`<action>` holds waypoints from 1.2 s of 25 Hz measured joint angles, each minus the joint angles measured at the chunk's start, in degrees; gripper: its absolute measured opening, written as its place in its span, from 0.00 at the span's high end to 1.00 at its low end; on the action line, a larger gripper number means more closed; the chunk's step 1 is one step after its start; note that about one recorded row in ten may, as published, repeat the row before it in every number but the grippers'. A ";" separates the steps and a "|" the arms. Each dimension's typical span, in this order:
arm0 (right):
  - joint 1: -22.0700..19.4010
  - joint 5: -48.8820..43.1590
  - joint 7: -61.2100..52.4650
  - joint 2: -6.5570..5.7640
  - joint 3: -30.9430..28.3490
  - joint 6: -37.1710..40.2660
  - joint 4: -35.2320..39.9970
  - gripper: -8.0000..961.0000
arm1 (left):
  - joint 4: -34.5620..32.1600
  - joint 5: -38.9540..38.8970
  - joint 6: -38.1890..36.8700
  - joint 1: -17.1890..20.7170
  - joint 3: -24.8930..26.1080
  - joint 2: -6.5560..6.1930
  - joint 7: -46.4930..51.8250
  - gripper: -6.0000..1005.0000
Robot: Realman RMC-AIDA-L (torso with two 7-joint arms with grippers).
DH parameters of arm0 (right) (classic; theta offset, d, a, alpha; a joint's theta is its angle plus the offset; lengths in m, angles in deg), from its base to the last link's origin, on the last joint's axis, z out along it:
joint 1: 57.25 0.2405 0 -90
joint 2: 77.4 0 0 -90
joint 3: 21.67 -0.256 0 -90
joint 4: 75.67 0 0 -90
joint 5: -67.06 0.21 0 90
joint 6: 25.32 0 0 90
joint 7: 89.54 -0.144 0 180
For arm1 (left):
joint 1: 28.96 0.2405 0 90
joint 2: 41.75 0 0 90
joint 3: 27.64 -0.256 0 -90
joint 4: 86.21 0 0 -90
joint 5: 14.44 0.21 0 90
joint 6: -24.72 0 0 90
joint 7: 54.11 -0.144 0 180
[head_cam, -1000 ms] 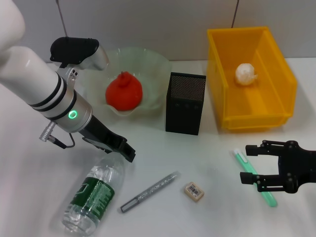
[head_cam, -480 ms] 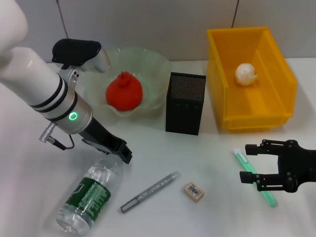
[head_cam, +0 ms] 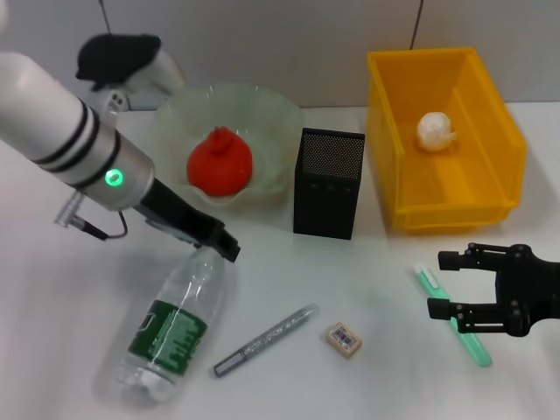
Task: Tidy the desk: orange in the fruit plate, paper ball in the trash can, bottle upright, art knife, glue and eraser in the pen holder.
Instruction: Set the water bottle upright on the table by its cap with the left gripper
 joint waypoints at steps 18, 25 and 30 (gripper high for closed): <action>0.18 0.35 -0.08 0.62 -0.06 -0.07 -0.06 0.18 | -7.35 -15.31 -11.69 6.43 15.93 -4.77 -22.03 0.55; 0.37 0.35 -0.31 0.84 -0.58 -0.94 -0.50 0.18 | -7.49 -19.28 -12.03 9.13 16.01 -5.86 -27.13 0.55; 0.48 0.42 -0.57 1.31 -0.65 -1.86 -0.53 0.18 | -7.56 -21.49 -12.80 10.61 16.06 -5.94 -32.66 0.55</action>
